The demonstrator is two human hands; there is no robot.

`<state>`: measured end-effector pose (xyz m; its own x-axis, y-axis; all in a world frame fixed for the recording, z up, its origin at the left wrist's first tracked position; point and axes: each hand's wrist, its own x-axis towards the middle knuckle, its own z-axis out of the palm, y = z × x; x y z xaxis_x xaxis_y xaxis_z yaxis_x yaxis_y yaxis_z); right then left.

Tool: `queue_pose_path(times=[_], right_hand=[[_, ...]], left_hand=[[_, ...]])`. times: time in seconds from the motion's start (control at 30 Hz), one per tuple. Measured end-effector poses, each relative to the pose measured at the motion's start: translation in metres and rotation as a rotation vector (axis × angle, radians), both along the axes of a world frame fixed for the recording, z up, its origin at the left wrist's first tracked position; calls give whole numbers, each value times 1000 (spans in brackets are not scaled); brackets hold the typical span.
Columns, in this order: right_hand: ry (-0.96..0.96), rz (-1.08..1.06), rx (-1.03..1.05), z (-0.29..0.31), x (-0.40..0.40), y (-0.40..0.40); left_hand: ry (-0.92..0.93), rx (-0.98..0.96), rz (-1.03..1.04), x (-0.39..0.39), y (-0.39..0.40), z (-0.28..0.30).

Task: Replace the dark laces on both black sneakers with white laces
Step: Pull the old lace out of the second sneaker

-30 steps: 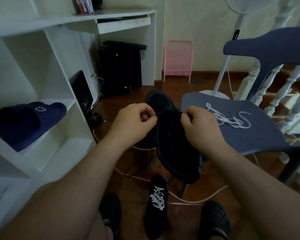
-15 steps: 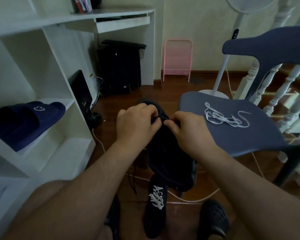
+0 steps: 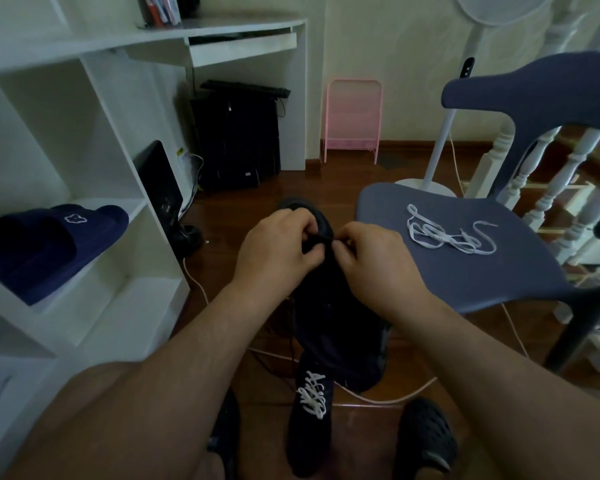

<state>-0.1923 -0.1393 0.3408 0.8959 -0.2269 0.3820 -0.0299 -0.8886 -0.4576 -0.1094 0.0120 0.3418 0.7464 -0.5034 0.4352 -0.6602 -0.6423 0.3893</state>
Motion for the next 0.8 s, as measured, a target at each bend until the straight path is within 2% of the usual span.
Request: queue_pose_path(times=[0.1, 0.27, 0.43, 0.6, 0.8], right_hand=[[18, 26, -14, -2, -1, 7], [78, -2, -96, 0, 3, 6], [172, -78, -190, 2, 0, 3], [122, -111, -97, 5, 0, 0], [80, -58, -29, 7, -1, 3]], left_hand=[[-22, -25, 46, -1, -1, 0], [-138, 7, 5, -3, 1, 1], [-25, -48, -22, -6, 0, 4], [67, -53, -44, -7, 1, 5], [-80, -98, -1, -6, -1, 2]])
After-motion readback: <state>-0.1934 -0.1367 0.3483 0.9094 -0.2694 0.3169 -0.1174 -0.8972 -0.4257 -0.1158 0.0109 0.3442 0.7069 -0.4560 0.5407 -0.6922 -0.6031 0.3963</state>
